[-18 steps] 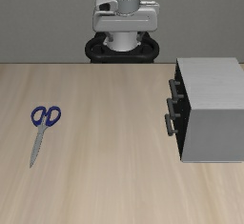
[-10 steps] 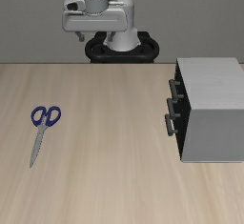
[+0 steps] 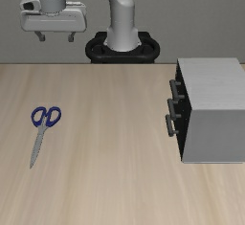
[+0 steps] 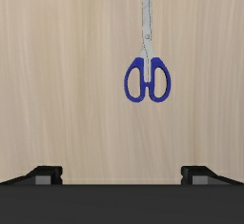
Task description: Pick up the scissors and place it on the top of the cabinet
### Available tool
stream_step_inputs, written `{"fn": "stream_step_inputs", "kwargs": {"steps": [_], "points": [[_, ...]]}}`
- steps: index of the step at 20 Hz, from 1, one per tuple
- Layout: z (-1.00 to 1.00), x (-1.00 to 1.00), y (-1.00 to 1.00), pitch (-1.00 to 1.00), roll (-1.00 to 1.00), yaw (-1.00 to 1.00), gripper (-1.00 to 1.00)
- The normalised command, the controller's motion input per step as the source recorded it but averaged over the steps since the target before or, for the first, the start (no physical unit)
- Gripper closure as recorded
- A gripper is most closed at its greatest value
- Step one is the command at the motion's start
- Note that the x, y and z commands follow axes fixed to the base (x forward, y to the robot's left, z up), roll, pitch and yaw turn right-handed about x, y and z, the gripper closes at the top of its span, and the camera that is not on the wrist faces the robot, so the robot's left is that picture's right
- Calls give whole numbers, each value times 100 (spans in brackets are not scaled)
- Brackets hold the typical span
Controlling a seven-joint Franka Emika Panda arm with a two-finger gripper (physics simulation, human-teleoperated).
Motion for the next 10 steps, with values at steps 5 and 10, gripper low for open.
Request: {"fn": "stream_step_inputs", "kwargs": {"steps": [5, 10], "points": [[0, 60, -40, 0, 0, 0, -100], [0, 80, -20, 0, 0, 0, -100]]}}
